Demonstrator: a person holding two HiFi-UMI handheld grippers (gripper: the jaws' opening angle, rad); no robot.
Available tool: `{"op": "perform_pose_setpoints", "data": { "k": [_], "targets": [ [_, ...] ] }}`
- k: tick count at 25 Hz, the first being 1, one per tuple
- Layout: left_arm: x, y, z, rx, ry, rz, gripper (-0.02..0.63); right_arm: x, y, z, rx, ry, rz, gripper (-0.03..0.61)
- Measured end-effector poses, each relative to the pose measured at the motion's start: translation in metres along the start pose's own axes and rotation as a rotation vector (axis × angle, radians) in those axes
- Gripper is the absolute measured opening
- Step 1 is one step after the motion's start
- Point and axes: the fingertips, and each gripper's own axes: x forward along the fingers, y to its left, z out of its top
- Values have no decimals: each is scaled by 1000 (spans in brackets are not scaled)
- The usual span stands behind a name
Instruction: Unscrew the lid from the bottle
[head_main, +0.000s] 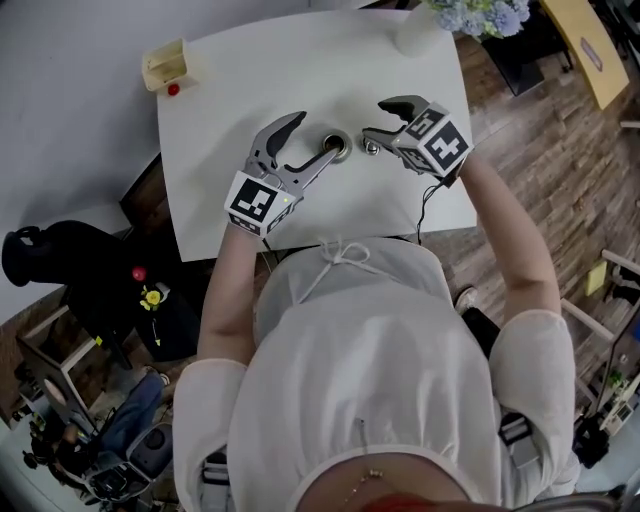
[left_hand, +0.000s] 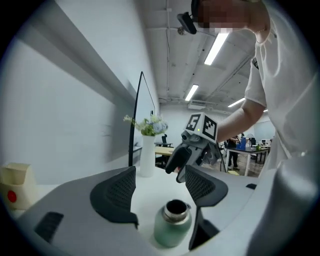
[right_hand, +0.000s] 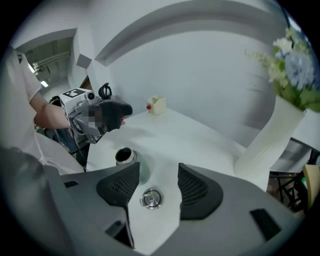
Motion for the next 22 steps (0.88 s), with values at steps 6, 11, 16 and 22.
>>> {"op": "perform_pose_setpoints", "data": {
  "k": [6,11,16,22],
  "targets": [
    [-30,30,65,64,-87,188,257,-58,-14,59,12,-288,-206,185],
    [-63,52,95,52,-120,346,118,-100,-15,86,57,-499,-342,90],
    [-78,65,94,58,-52,444,51,-121,-11,94,31,-635,-448,8],
    [-85,63,87,17,-39,455,23,-119,8,90,-21,-683,-434,8]
  ]
}}
